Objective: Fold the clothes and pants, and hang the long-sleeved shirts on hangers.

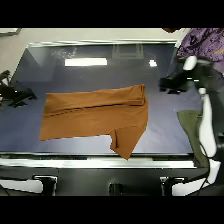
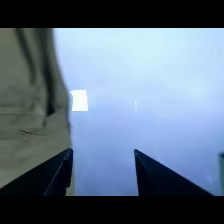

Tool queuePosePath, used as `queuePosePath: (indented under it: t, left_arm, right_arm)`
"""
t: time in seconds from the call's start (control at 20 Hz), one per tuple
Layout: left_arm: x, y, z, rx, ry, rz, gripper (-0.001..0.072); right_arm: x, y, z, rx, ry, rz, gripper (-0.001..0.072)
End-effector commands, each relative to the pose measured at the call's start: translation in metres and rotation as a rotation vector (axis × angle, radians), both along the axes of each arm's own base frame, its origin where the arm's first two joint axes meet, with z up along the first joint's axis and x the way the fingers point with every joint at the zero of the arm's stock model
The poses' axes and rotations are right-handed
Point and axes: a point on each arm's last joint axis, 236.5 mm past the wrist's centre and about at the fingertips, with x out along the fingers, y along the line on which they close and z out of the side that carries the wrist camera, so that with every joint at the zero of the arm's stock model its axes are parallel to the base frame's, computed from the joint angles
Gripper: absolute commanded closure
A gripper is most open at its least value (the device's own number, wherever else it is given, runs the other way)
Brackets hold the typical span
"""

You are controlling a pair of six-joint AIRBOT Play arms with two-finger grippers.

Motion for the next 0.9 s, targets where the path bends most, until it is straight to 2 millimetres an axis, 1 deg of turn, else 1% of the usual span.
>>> queuePosePath:
  t: [0.0, 0.05, 0.1, 0.25, 0.35, 0.4, 0.45, 0.55, 0.65, 0.75, 0.85]
  left_arm:
    - [-0.038, 0.026, 0.025, 0.045, 0.020, 0.063, -0.0003]
    - [-0.050, 0.030, 0.024, 0.041, 0.022, 0.095, -0.0003]
    - [-0.064, 0.031, 0.019, 0.036, 0.031, 0.115, -0.0003]
    - [-0.104, 0.025, -0.001, 0.009, 0.094, 0.147, -0.0003]
    - [-0.117, 0.018, -0.010, -0.005, 0.120, 0.158, -0.0003]
    - [-0.120, 0.016, -0.012, -0.012, 0.131, 0.167, -0.0003]
    - [-0.120, 0.015, -0.013, -0.016, 0.133, 0.175, -0.0003]
    - [-0.119, 0.012, -0.013, -0.016, 0.133, 0.172, -0.0003]
    - [-0.119, 0.012, -0.013, -0.017, 0.133, 0.175, -0.0003]
    - [-0.118, 0.012, -0.013, -0.017, 0.132, 0.175, -0.0003]
    - [-0.117, 0.013, -0.013, -0.014, 0.125, 0.176, -0.0003]
  right_arm:
    - [-0.045, -0.030, 0.018, 0.170, 0.056, -0.076, 0.0253]
    - [-0.062, -0.022, 0.008, 0.281, 0.098, -0.099, 0.0235]
    - [-0.080, -0.006, -0.004, 0.399, 0.142, -0.113, 0.0230]
    - [-0.136, 0.052, -0.038, 0.618, 0.251, -0.097, 0.0230]
    - [-0.173, 0.082, -0.063, 0.646, 0.309, -0.081, 0.0234]
    - [-0.191, 0.095, -0.075, 0.640, 0.337, -0.071, 0.0235]
    - [-0.204, 0.106, -0.084, 0.634, 0.354, -0.064, 0.0235]
    - [-0.226, 0.125, -0.100, 0.610, 0.381, -0.041, 0.0235]
    - [-0.240, 0.142, -0.112, 0.602, 0.405, -0.022, 0.0235]
    - [-0.247, 0.155, -0.119, 0.589, 0.411, -0.013, 0.0235]
    - [-0.247, 0.163, -0.124, 0.576, 0.406, -0.012, 0.0235]
